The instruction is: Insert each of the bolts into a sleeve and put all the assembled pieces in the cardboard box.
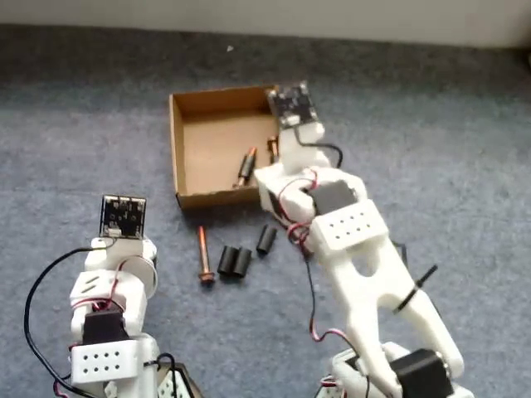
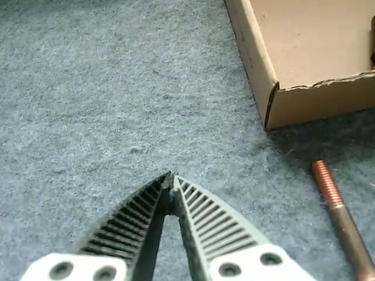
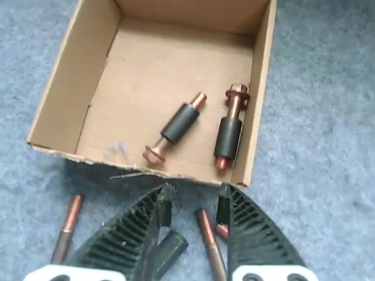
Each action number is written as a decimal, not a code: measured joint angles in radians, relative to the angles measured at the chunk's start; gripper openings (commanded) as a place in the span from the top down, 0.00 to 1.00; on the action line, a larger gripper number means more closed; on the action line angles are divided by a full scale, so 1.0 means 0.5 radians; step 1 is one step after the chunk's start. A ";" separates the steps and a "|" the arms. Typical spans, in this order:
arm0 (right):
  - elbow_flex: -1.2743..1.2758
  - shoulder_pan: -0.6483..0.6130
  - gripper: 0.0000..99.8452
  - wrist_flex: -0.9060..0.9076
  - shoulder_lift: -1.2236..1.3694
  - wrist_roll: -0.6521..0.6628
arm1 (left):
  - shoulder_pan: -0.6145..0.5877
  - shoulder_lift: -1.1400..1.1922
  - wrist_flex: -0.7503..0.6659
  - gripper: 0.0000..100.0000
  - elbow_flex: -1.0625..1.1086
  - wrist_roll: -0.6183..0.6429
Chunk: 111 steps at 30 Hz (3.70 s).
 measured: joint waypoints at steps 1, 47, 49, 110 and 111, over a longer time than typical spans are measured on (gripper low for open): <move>0.058 -0.009 0.88 0.009 -0.034 -0.037 | 0.000 0.000 0.000 1.00 0.000 0.000; -0.255 -0.178 1.00 0.264 1.108 -0.957 | 0.000 0.000 -0.006 1.00 0.031 0.000; -0.255 -0.178 1.00 0.298 1.062 -0.905 | 0.000 0.000 -0.006 1.00 0.031 0.000; 1.280 1.602 1.00 -0.574 -0.939 -1.016 | 1.455 2.268 0.488 0.79 -2.074 -1.016; 1.280 1.611 1.00 -0.574 -0.939 -1.016 | 1.458 2.351 0.466 0.79 -2.111 -1.071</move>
